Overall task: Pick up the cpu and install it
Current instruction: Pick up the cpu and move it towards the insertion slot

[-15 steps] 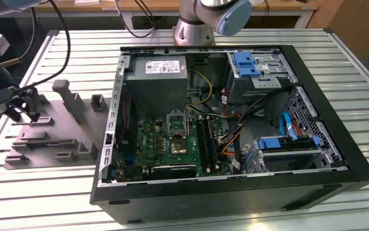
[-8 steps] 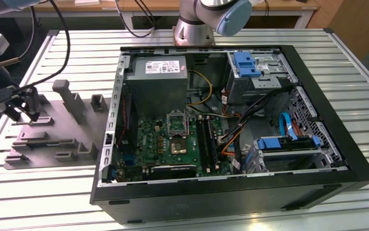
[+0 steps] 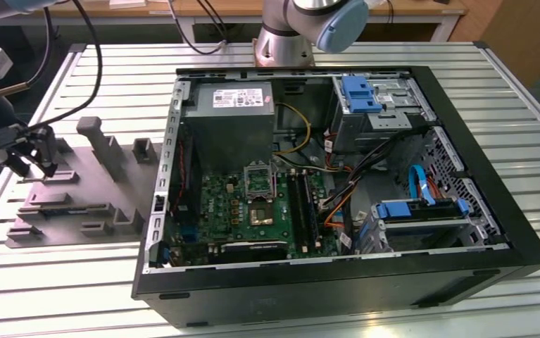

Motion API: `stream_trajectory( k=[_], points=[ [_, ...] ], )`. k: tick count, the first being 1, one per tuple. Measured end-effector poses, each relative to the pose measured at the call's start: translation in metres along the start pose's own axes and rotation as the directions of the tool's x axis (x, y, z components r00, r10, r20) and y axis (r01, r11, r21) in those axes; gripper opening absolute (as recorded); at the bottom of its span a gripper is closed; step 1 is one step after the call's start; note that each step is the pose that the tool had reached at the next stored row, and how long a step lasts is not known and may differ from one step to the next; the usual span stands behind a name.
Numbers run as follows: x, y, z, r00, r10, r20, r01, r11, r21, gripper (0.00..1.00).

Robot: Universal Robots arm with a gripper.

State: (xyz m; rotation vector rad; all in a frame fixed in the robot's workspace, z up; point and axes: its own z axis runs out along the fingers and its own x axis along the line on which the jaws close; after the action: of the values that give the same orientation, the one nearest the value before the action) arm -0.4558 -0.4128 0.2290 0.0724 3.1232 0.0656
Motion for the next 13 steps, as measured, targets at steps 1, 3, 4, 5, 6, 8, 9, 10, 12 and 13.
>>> stream_trajectory(
  k=[1,3,4,5,6,8,9,10,12,13],
  points=[
    [0.0,0.0,-0.0002,1.0,0.0,0.0001,0.0,1.0,0.0,0.47],
    [0.0,0.0,-0.0007,1.0,0.0,0.0,0.0,1.0,0.0,0.47],
    [0.0,0.0,-0.0009,1.0,0.0,0.0,0.0,1.0,0.0,0.47],
    [0.0,0.0001,-0.0011,1.0,0.0,-0.0001,0.0,1.0,0.0,0.47],
    [0.0,0.0001,-0.0012,1.0,0.0,0.0,0.0,1.0,0.0,0.47],
    [-0.0001,0.0002,-0.0037,1.0,0.0,0.0,0.0,1.0,0.0,0.47],
    [-0.0001,0.0002,-0.0038,1.0,0.0,0.0,0.0,1.0,0.0,0.47],
    [-0.0001,0.0002,-0.004,1.0,0.0,0.0,0.0,1.0,0.0,0.47],
    [-0.0001,0.0002,-0.0044,1.0,0.0,-0.0001,0.0,1.0,0.0,0.47],
    [-0.0001,0.0002,-0.0047,1.0,0.0,-0.0001,0.0,1.0,0.0,0.47]
  ],
)
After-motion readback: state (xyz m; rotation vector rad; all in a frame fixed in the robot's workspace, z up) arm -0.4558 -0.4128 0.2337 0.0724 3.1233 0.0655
